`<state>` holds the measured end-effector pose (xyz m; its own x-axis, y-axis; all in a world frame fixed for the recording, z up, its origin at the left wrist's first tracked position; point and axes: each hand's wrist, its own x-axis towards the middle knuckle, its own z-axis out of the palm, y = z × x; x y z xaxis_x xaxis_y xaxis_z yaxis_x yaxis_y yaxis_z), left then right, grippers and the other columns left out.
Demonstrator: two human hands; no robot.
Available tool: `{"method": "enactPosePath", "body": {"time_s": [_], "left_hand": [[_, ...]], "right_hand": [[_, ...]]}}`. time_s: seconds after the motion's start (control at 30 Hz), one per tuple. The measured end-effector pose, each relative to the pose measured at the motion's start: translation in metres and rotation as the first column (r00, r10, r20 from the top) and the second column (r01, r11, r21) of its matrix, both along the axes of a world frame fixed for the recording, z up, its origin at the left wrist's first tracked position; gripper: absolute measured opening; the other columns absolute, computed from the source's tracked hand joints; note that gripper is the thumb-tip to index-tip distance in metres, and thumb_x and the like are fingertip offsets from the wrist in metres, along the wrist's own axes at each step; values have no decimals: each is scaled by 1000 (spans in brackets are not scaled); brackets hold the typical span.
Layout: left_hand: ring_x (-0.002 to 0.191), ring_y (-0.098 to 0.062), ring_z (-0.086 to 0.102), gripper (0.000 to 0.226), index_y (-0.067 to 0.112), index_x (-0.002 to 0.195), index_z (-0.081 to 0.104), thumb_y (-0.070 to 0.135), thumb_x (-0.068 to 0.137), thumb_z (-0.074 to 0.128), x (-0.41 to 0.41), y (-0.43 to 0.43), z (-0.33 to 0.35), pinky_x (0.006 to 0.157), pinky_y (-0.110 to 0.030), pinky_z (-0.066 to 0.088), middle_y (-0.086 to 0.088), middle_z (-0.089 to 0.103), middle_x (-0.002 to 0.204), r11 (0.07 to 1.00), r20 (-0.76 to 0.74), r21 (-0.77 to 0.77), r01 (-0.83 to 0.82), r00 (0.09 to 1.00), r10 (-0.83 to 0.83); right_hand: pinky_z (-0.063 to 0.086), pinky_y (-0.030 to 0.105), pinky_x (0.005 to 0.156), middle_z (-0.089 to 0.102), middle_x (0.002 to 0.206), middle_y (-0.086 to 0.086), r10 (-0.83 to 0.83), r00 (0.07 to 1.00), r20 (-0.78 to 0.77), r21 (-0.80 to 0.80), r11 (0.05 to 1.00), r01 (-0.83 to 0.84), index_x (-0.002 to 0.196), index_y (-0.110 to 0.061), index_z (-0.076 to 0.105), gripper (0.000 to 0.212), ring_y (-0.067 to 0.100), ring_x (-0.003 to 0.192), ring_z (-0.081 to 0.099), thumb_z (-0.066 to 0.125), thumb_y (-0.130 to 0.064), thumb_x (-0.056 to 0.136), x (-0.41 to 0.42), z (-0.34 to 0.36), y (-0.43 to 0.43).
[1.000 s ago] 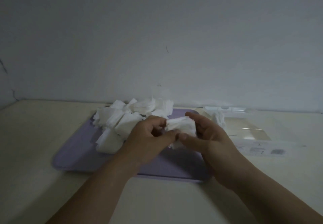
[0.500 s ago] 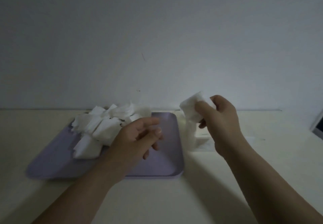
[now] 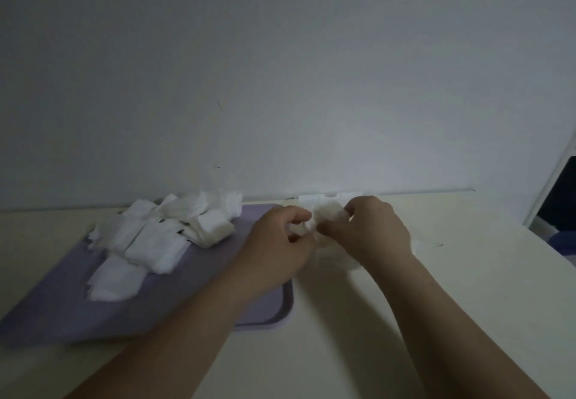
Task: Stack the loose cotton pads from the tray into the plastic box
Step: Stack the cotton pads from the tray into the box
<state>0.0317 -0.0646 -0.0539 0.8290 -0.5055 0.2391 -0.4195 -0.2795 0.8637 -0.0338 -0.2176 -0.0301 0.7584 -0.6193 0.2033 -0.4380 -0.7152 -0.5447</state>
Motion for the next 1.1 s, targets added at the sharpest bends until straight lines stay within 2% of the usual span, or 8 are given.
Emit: {"method": "enactPosePath", "body": {"time_s": [0.2,0.4,0.5,0.6,0.7,0.9,1.0,1.1], "left_hand": [[96,5,66,25,25,117,71,28,92,73,0,1,-11,82,-14,53,17,58,116,1000,140,-14,-18,990,19],[100,-4,67,41,21,120,71,46,91,59,5,0,-19,93,-34,55,15,59,122,998,304,63,11,952,-30],[108,-5,63,43,18,128,67,44,96,53,3,3,-18,100,-34,51,14,58,129,991,335,127,35,939,-76],[117,-3,58,43,17,136,61,37,100,52,4,12,-13,106,-31,46,10,58,135,987,316,155,52,944,-99],[119,-14,59,30,17,129,65,25,102,54,18,38,-5,104,-32,46,2,61,131,980,358,194,-52,933,-21],[105,-37,66,29,12,110,74,28,90,61,65,104,3,90,-46,55,-13,64,120,824,534,362,-435,822,199],[107,-39,64,31,11,117,70,28,92,67,78,110,-4,88,-45,54,-17,63,122,761,521,440,-476,826,215],[109,-39,62,37,11,120,65,36,93,61,81,104,-10,88,-44,54,-16,62,124,707,510,517,-482,837,198]], "right_hand": [[51,34,56,73,74,12,148,989,11,63,987,-148,82,-10,77,31,26,69,69,78,-39,71,3,1,-6],[46,27,62,69,74,-4,17,1000,-11,-28,999,-18,81,-20,73,27,22,74,67,68,-46,85,5,-5,3],[51,29,70,72,83,-7,59,993,-105,-32,998,-62,90,-24,74,29,20,83,69,59,-49,90,5,-2,0],[50,27,63,67,68,-5,91,990,-108,-60,993,-97,79,-14,71,30,20,70,65,53,-38,86,1,0,1],[30,24,51,47,54,-1,70,996,-55,-71,995,-74,57,-11,49,28,21,53,45,53,-26,79,-4,6,7],[26,26,52,42,61,3,-17,999,37,-65,998,19,57,-14,39,15,23,54,34,46,-7,69,-6,11,11],[28,26,52,42,65,1,-41,997,72,-105,993,48,58,-13,45,13,26,61,38,45,-5,68,-4,6,10],[48,33,66,60,86,3,-24,977,212,-245,967,76,79,-14,72,26,30,85,56,47,-6,77,0,-3,12]]}}
